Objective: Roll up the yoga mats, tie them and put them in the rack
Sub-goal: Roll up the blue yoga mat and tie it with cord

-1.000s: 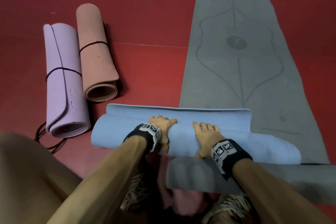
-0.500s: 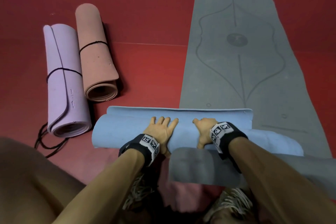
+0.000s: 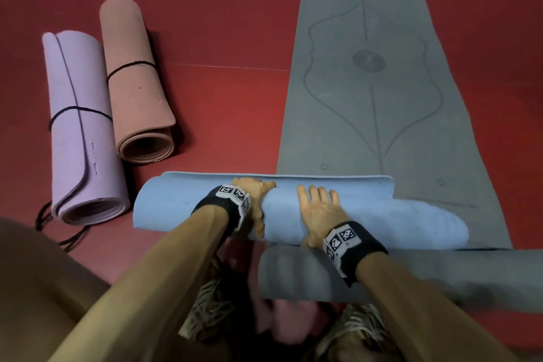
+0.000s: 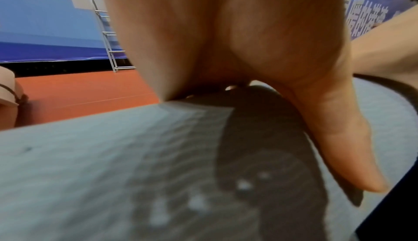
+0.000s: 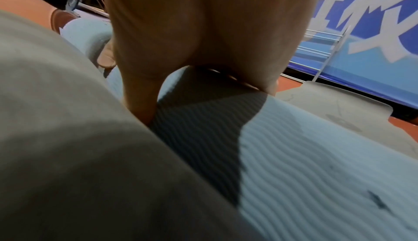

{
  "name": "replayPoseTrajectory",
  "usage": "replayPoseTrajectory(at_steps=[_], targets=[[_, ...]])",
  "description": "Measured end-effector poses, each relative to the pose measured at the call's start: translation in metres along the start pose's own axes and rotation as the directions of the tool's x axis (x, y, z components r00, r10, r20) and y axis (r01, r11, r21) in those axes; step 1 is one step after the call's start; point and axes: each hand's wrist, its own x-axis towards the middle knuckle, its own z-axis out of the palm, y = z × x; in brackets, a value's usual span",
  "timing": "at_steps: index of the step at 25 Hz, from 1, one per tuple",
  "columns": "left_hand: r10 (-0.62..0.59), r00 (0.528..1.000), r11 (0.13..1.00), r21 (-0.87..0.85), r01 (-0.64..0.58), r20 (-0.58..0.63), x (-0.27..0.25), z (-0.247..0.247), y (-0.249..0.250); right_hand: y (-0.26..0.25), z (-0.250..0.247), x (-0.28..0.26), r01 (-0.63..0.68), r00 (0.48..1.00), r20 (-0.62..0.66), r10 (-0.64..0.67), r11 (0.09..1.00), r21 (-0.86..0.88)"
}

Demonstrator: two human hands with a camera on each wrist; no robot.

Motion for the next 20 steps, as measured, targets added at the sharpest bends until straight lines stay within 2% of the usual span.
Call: replayPoseTrajectory(at_steps=[5,9,13,15,18,20], targets=[[-0.041,0.999,0.996,0.078,0.042,-0.014,-0.004,0.012,0.006,0.006,-0.006,0.008,0.018,1.000,0.016,-0.019,0.999,0.047],[-0.044,0.999,0.998,0.046,0.044,-0.011,-0.018,0.023,0.008,0.011,-0.019,0.020,0.079,0.983,0.162,-0.089,0.995,0.067],[-0.037,0.996,0.985,0.163,0.050,-0.086,-0.026,0.042,0.018,0.016,-0.031,0.031,0.038,0.953,0.292,-0.084,0.986,0.161],[-0.019,0.993,0.985,0.167,0.039,-0.120,-0.026,0.044,0.018,0.013,-0.031,0.032,0.023,0.940,0.333,-0.073,0.988,0.150],[-0.012,0.997,0.996,0.085,0.018,-0.080,-0.024,0.031,0.014,0.008,-0.026,0.023,-0.018,0.946,0.321,-0.036,0.986,0.165],[-0.041,0.999,0.999,0.002,0.041,-0.036,-0.018,0.019,0.013,0.005,-0.021,0.016,0.005,0.964,0.262,-0.050,0.985,0.171]])
